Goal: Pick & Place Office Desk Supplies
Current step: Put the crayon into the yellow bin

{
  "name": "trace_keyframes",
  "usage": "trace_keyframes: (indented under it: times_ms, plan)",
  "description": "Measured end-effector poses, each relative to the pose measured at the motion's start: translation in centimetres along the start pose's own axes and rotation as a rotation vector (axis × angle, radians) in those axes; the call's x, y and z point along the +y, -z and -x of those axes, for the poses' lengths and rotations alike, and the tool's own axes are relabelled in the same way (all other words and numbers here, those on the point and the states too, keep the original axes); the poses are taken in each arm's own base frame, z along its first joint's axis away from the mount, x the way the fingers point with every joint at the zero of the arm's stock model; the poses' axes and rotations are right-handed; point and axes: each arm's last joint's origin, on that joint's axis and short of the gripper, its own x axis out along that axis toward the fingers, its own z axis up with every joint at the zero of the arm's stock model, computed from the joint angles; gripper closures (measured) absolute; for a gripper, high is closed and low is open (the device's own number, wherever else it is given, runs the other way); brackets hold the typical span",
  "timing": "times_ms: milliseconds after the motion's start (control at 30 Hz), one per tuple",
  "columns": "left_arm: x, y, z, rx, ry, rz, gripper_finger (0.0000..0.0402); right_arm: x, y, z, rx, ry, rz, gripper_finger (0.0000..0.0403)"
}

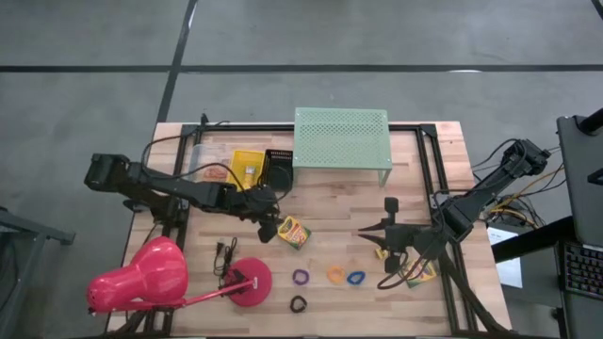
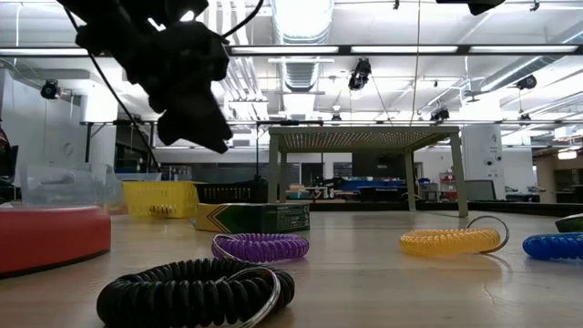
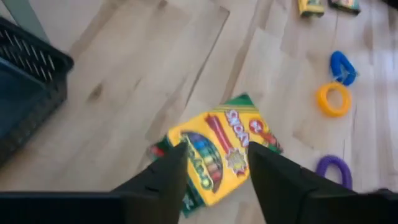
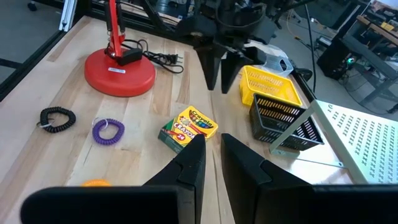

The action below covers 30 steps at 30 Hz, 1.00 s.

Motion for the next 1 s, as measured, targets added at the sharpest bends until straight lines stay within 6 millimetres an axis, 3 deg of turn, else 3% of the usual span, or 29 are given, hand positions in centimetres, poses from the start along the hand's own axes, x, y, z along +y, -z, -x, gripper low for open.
trace_keyframes:
  times_ms: [133,367,1000]
  plan:
    - [-0.1,0.0,0.0,0.017,0.033,-0.003,0.0193,0.0,0.0,0.0,0.0,0.0,0.0,0.0355]
    - [0.0,0.3,0.0,0.114,0.137,0.032,0.0193,0.0,0.0,0.0,0.0,0.0,0.0,0.0355]
    - [5.6,2.7,-1.2,0.15,0.293,0.239,0.0194,0.0,0.0,0.0,0.0,0.0,0.0,0.0355]
